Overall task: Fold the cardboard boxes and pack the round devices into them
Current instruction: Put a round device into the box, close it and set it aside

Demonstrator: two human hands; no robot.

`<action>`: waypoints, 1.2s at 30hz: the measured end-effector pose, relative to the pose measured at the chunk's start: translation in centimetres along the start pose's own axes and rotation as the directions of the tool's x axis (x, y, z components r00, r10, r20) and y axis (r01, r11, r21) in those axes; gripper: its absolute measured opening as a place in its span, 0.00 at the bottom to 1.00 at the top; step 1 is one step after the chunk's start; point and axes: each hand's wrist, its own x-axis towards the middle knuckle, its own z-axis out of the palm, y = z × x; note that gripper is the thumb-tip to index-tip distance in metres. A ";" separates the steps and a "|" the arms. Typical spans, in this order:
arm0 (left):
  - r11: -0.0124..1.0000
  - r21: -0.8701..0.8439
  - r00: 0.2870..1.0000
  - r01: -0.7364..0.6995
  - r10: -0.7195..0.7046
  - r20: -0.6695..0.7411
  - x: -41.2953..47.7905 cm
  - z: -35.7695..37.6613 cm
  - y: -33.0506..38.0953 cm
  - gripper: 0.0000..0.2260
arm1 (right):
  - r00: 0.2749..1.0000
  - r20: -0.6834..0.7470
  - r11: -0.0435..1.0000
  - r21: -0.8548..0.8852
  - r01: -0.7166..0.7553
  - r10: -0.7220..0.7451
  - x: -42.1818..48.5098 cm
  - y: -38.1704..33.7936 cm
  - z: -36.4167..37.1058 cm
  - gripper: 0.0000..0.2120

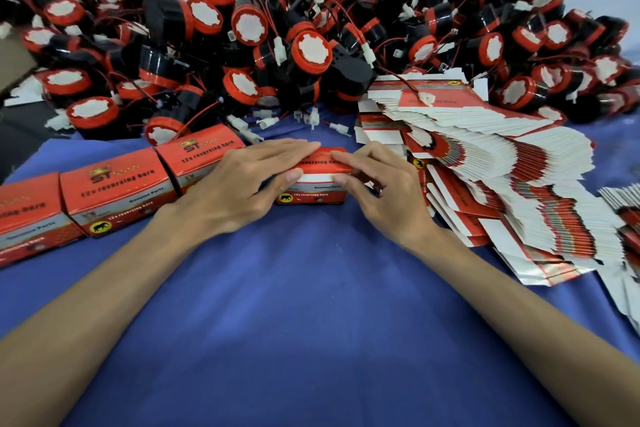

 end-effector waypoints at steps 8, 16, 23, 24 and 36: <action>0.981 0.123 0.989 -0.147 0.147 0.008 0.0 0.4 0.0 0.19 | 0.952 0.137 0.939 -0.177 0.296 -0.274 0.1 0.3 -0.8 0.12; 0.984 0.143 0.993 -0.109 0.115 -0.040 -0.2 1.1 0.4 0.18 | 0.930 0.079 0.873 -0.324 0.365 -0.359 0.2 -0.1 -0.7 0.09; 0.944 0.306 0.992 -0.122 0.121 0.022 0.3 1.2 0.9 0.22 | 0.974 0.078 0.975 -0.051 0.218 -0.213 0.0 0.0 -0.4 0.11; 0.948 0.295 0.992 -0.123 0.125 0.012 0.4 1.3 0.9 0.21 | 0.972 0.096 0.974 -0.055 0.221 -0.215 0.0 0.0 -0.4 0.11; 0.905 0.404 0.986 -0.135 0.161 -0.030 0.2 1.2 1.4 0.18 | 0.937 0.125 0.905 -0.245 0.347 -0.325 0.1 -0.8 -0.9 0.07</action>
